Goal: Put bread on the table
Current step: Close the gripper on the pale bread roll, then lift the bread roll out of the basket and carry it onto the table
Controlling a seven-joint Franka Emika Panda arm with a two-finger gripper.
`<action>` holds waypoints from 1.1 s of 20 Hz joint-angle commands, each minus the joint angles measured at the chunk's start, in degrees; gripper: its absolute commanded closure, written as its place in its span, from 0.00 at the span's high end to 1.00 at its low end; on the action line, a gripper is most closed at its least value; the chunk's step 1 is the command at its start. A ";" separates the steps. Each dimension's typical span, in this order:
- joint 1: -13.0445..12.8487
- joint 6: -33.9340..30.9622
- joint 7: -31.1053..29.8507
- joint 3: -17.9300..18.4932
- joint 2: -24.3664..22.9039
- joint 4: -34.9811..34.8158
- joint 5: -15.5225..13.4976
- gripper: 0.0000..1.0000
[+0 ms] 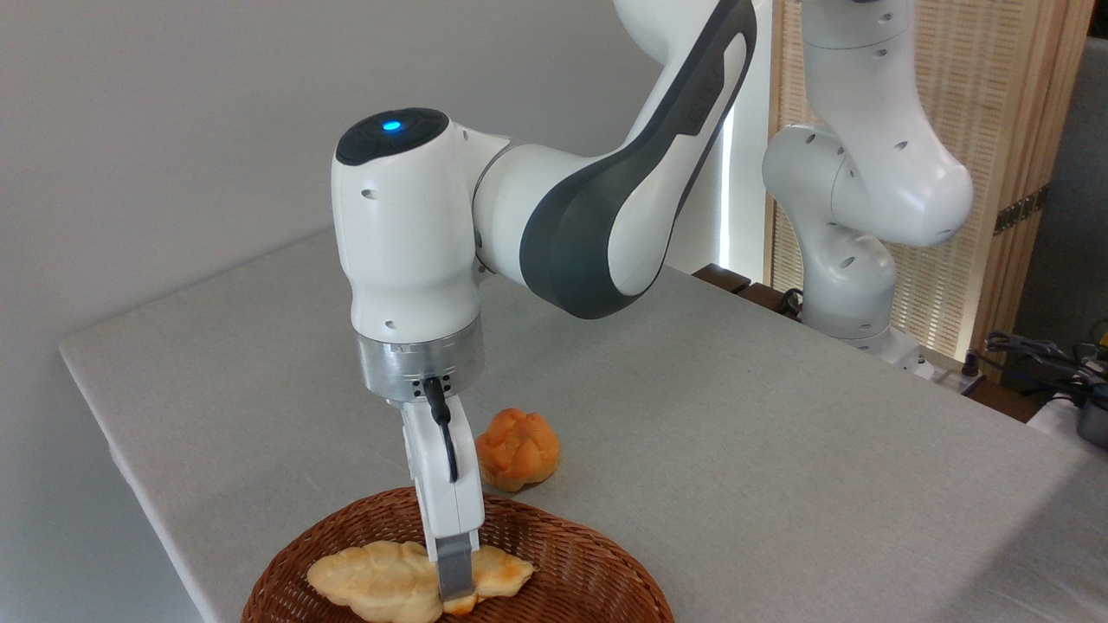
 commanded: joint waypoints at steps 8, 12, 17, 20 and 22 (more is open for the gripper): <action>0.12 -2.52 1.26 0.54 -8.53 0.51 -0.86 0.34; -0.23 -8.14 1.26 0.18 -12.14 0.16 -0.86 0.38; -0.76 -16.49 0.99 -0.08 -15.92 -1.86 -0.86 0.42; -1.46 -20.36 0.99 -0.08 -17.33 -3.53 -0.95 0.46; -1.81 -22.91 0.90 0.01 -18.30 -5.46 -0.95 0.50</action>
